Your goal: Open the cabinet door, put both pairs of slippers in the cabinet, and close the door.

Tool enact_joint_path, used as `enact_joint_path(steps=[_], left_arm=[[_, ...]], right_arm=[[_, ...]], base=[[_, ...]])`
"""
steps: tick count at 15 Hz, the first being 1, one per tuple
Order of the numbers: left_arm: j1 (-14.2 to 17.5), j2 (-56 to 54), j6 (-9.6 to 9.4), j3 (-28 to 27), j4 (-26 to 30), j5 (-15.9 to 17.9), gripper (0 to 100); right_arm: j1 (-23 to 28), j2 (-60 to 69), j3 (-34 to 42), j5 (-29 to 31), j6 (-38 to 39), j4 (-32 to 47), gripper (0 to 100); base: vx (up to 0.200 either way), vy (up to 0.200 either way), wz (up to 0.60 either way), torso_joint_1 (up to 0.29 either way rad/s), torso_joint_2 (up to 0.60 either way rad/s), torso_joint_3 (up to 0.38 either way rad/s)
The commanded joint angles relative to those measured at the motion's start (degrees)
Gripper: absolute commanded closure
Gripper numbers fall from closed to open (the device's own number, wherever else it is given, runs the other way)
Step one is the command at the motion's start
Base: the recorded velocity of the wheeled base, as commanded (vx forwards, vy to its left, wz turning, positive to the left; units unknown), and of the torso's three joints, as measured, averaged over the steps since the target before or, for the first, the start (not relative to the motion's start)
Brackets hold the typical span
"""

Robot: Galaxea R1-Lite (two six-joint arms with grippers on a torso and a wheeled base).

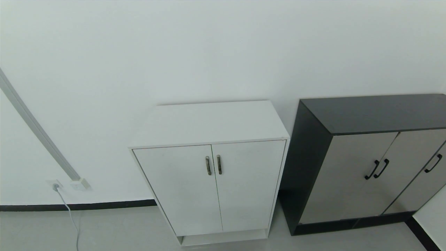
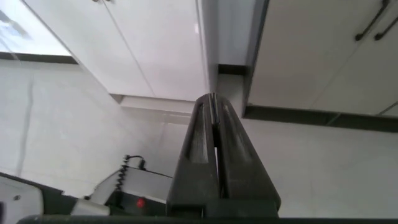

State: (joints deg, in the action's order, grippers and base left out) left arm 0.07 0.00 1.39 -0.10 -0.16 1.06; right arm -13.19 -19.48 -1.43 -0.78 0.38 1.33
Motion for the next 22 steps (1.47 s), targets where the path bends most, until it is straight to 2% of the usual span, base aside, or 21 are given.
enact_joint_path(steps=[1, 3, 8, 11, 17, 22], left_arm=[[0.01, 0.0, 0.02, 0.01, -0.02, -0.01, 100], [0.01, 0.0, 0.02, 0.01, -0.02, -0.09, 100], [0.01, 0.0, 0.02, 0.01, -0.02, -0.09, 100], [0.01, 0.0, 0.02, 0.01, -0.02, -0.09, 100], [0.01, 0.0, 0.02, 0.1, -0.02, -0.01, 100], [0.01, 0.0, 0.02, 0.01, -0.02, -0.01, 100]], right_arm=[[0.09, -0.21, 1.34, 0.87, -4.68, -0.98, 100], [0.36, -0.12, 1.43, 1.04, -3.01, -1.33, 100], [9.32, 5.95, 1.43, 1.04, -1.26, -1.33, 100], [11.52, 11.83, 1.43, 1.04, -1.26, -1.33, 100], [13.1, 19.48, 1.43, 1.13, -1.17, -1.33, 100], [13.1, 19.48, 1.43, 1.22, 0.06, -1.5, 100]], base=[[0.0, 0.0, 0.0, 0.0, 0.0, 0.0], [0.0, 0.0, 0.0, 0.0, 0.0, 0.0], [0.0, 0.0, 0.0, 0.0, 0.0, 0.0], [0.0, 0.0, 0.0, 0.0, 0.0, 0.0], [0.0, 0.0, 0.0, 0.0, 0.0, 0.0], [0.0, 0.0, 0.0, 0.0, 0.0, 0.0]])
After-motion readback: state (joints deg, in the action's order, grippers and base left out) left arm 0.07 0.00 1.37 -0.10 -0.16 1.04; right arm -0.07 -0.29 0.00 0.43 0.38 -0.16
